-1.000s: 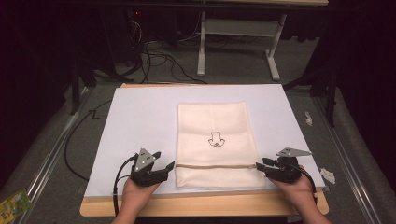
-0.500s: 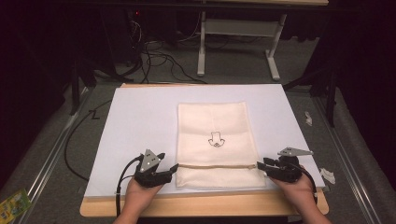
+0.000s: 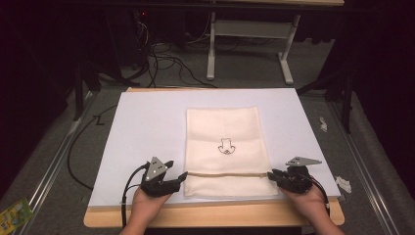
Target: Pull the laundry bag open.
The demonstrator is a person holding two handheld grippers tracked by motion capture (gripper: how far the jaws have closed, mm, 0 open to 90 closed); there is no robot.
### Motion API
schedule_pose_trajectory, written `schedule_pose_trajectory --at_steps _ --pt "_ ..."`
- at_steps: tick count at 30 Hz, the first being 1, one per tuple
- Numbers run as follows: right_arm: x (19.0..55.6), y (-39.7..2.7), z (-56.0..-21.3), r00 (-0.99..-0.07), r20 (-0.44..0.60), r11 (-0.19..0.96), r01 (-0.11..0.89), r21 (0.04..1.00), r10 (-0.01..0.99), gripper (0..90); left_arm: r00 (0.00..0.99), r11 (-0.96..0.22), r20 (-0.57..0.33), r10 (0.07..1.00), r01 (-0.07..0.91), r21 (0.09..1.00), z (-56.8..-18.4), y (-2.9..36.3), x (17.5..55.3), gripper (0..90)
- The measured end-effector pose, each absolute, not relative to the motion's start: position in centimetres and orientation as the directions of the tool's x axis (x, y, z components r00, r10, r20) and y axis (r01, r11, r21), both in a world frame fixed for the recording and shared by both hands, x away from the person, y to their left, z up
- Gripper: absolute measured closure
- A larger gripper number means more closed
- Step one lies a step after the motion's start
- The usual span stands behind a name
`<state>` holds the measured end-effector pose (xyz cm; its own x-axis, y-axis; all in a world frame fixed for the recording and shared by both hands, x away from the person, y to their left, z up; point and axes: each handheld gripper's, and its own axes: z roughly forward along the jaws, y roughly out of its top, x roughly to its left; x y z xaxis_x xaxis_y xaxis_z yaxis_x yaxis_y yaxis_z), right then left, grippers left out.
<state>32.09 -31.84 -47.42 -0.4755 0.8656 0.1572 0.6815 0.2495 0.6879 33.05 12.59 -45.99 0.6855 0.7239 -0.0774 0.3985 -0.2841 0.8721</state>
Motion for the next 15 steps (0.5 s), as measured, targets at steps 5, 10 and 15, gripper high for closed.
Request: schedule_pose_trajectory --at_steps 5,10,15 --pt "32.1 -31.6 -47.3 -0.503 0.155 0.275 0.674 0.686 0.850 83.4 0.695 -0.269 -0.102 0.711 0.404 0.875 -45.9 12.2 32.9 34.1" --pt "32.0 -31.6 -46.9 -0.524 0.122 0.299 0.644 0.704 0.843 84.9 0.736 -0.273 -0.126 0.665 0.397 0.876 -45.2 10.5 32.1 36.5" --pt "31.7 -31.3 -45.9 -0.536 0.087 0.304 0.597 0.742 0.840 85.0 0.779 -0.275 -0.181 0.600 0.413 0.868 -44.6 6.7 31.8 35.8"
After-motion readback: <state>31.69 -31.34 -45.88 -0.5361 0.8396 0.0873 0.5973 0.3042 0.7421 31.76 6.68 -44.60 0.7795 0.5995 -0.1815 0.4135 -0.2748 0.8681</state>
